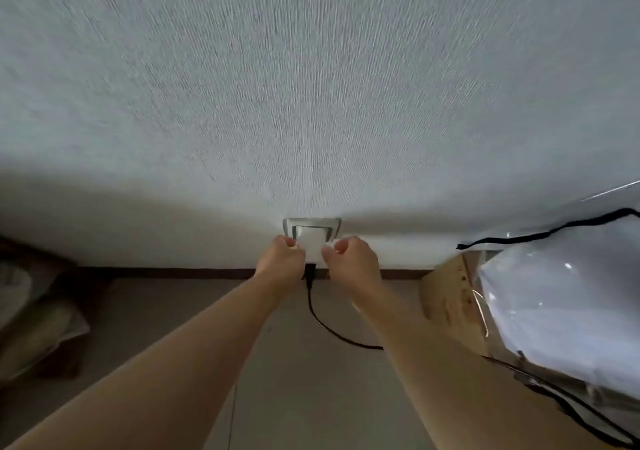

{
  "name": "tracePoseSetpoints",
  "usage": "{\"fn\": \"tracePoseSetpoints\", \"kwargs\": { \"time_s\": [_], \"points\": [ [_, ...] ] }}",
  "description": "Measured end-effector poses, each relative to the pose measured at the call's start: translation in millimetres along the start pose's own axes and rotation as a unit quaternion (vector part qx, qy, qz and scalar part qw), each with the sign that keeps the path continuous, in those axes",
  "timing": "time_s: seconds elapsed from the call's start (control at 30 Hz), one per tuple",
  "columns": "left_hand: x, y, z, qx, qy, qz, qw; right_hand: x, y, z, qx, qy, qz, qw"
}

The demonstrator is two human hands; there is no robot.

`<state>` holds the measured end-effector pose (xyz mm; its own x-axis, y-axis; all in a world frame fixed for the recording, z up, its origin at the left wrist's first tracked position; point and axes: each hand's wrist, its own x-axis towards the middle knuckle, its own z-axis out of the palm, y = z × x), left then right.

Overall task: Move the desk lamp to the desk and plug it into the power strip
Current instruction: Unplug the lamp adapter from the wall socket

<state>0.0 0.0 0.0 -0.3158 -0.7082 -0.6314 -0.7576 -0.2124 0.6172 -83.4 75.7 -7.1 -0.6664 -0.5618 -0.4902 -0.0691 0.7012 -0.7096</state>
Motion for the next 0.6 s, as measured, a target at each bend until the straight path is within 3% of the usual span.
{"fn": "tracePoseSetpoints", "kwargs": {
  "time_s": [0.6],
  "points": [
    [36, 0, 13, -0.036, -0.021, -0.017, 0.999, 33, 4, 16, 0.105, -0.067, 0.031, 0.992]
  ]
}}
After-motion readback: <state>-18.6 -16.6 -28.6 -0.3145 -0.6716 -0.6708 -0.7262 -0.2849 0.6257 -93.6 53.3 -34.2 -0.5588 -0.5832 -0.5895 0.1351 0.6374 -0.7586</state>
